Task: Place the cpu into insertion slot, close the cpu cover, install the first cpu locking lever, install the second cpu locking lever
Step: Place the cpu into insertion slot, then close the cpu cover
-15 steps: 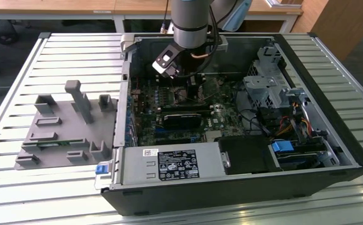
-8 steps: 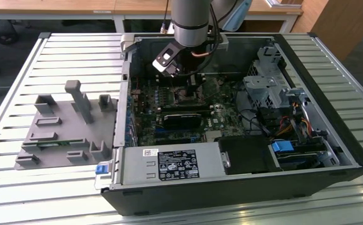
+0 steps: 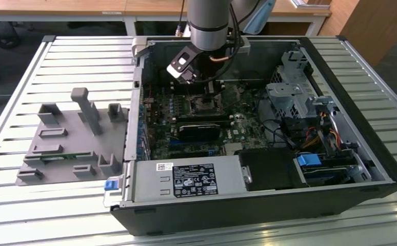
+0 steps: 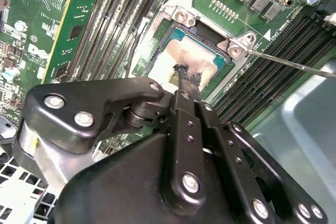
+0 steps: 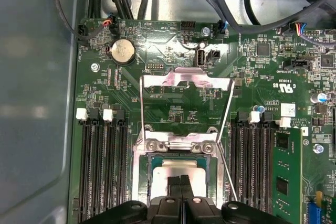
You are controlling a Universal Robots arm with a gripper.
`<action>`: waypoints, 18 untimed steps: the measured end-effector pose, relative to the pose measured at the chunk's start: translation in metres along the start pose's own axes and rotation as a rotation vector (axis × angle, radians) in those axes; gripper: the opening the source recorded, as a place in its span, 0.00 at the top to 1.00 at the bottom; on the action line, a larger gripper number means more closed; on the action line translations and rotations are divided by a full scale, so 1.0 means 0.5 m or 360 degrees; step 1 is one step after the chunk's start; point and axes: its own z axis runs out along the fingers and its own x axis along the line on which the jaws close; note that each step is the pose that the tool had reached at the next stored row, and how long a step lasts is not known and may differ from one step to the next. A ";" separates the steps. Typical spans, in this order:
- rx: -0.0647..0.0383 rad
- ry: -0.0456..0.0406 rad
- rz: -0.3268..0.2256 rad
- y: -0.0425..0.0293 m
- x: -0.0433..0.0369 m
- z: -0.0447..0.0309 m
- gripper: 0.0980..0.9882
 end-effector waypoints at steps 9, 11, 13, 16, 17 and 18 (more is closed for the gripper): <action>0.0000 0.0000 0.0000 0.000 0.000 -0.004 0.99; 0.0000 0.0000 0.0000 0.000 0.000 -0.005 0.99; 0.0000 0.0000 0.0000 0.000 0.000 -0.006 0.99; 0.0000 0.0000 0.0000 0.001 0.000 -0.008 0.99; 0.0000 0.0000 0.0000 0.001 0.000 -0.009 0.99; 0.0000 0.0000 0.0000 0.001 0.000 -0.010 0.99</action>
